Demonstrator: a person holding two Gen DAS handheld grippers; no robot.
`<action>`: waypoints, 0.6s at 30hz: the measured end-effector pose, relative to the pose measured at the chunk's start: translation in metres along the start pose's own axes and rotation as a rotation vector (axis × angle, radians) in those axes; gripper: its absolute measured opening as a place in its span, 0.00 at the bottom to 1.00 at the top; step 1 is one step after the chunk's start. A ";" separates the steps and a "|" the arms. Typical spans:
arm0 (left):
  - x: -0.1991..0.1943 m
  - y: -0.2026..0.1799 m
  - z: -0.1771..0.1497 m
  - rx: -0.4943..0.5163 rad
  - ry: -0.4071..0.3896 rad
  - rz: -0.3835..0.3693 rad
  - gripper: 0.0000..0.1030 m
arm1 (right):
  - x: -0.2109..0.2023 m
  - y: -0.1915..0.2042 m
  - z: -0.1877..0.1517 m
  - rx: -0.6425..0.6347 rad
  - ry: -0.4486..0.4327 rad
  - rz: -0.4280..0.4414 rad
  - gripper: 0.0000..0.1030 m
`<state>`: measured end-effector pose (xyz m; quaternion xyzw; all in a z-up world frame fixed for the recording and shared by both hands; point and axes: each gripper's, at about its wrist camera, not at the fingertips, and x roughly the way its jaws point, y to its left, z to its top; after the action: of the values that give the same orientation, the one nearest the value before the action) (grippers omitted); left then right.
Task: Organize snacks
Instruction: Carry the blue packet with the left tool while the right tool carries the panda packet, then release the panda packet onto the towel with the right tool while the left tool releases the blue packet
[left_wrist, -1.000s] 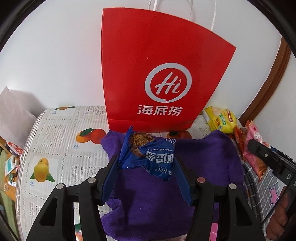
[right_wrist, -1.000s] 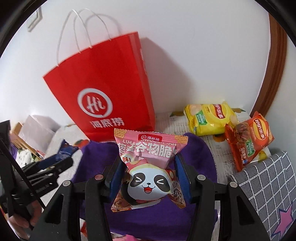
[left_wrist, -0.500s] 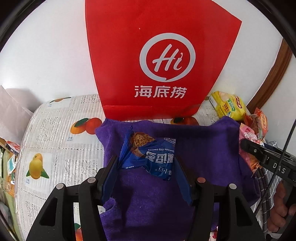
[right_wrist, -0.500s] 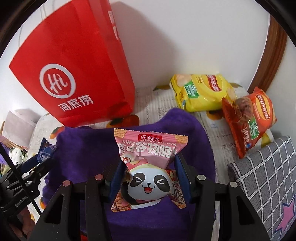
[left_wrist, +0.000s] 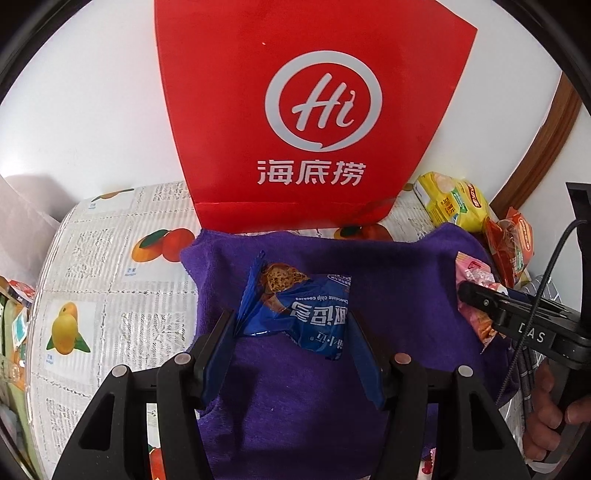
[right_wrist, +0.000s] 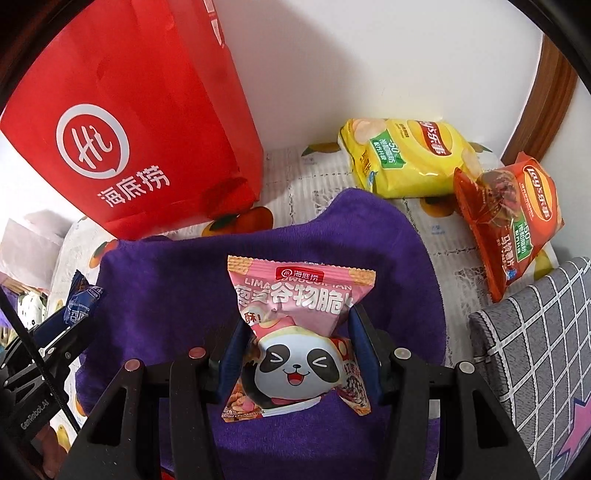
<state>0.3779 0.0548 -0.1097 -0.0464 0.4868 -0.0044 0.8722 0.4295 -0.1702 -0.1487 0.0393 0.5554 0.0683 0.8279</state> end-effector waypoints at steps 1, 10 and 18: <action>0.000 -0.001 0.000 0.002 0.001 -0.001 0.56 | 0.002 0.000 0.000 0.001 0.005 -0.002 0.52; 0.002 -0.001 -0.001 0.004 0.005 -0.001 0.57 | 0.012 0.002 -0.002 -0.008 0.030 -0.009 0.53; 0.006 0.003 -0.002 -0.007 0.015 0.002 0.57 | 0.019 0.001 -0.003 -0.007 0.044 -0.017 0.53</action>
<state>0.3797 0.0574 -0.1159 -0.0486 0.4936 -0.0021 0.8683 0.4344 -0.1666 -0.1673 0.0300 0.5736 0.0641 0.8161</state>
